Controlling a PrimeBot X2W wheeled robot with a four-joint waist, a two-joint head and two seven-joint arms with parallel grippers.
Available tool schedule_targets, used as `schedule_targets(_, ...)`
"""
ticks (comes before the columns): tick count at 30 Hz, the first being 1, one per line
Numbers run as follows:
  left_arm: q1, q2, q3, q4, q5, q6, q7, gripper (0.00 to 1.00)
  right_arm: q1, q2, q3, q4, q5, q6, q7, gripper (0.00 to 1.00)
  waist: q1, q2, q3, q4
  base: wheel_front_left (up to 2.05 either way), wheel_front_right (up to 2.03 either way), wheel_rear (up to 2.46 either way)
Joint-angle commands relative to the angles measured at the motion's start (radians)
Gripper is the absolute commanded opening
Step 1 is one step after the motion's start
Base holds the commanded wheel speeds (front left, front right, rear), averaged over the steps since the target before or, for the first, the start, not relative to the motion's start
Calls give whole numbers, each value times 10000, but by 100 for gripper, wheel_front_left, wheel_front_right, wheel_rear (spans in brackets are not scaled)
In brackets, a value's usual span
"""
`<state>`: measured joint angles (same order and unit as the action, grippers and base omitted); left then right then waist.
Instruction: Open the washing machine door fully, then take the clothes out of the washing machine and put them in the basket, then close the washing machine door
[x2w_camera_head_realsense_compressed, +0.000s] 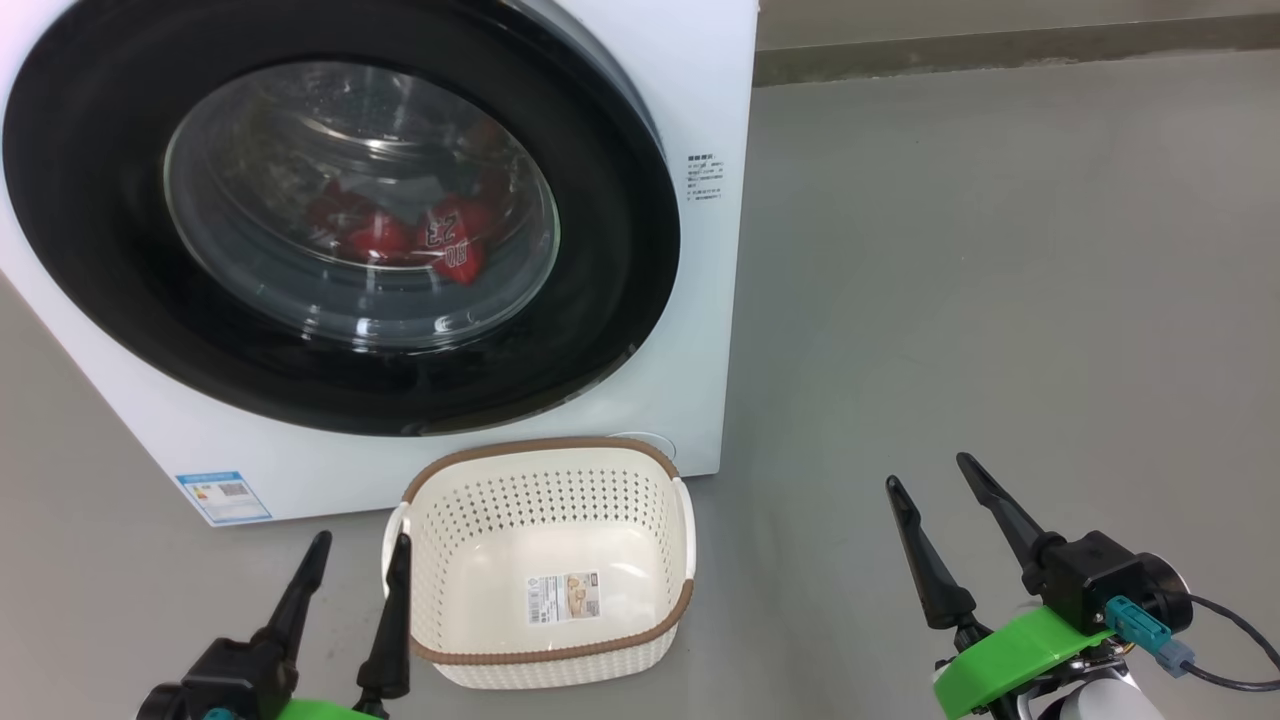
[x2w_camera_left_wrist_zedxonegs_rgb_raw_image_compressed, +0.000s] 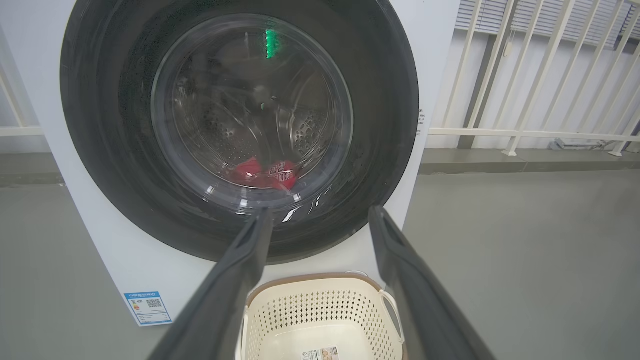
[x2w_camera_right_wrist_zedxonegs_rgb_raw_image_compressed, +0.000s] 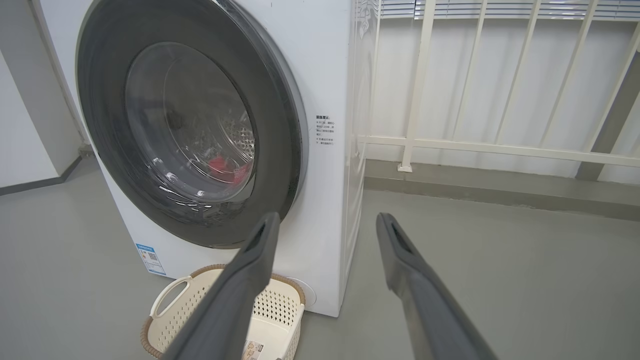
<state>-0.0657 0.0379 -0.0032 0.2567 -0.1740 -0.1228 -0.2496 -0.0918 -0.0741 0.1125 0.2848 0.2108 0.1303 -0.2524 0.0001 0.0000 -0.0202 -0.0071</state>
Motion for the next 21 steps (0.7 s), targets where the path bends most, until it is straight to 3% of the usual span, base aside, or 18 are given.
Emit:
schedule_targets(1,-408,124,311,-239,84,-6,-122,100,-374,-82,215,-267,-97,4,-93,100,0,0,8,22,0,0,0)
schedule_targets(12,-401,124,283,-252,-5,22,-122,100,-466,11,-86,-53,-47,4,-93,100,0,0,51,82,0,0,0)
schedule_targets(14,-408,124,267,-265,-40,30,-122,100,-563,41,-136,80,-114,4,-93,76,0,0,91,131,0,0,0)
schedule_targets(15,-421,124,247,-277,-52,29,-122,100,-618,55,-183,150,-136,4,-93,55,0,0,129,175,0,0,0)
schedule_targets(16,-435,124,231,-288,-55,28,-122,100,-679,69,-232,224,-155,4,-93,42,0,0,161,213,0,0,0)
schedule_targets(20,-485,124,206,-296,-198,27,-122,100,-994,154,-473,488,176,4,-93,3,0,0,357,375,0,0,0)
schedule_targets(21,-514,124,210,-320,-231,26,-122,100,-1105,173,-566,544,386,4,-93,0,0,0,427,422,0,0,0)
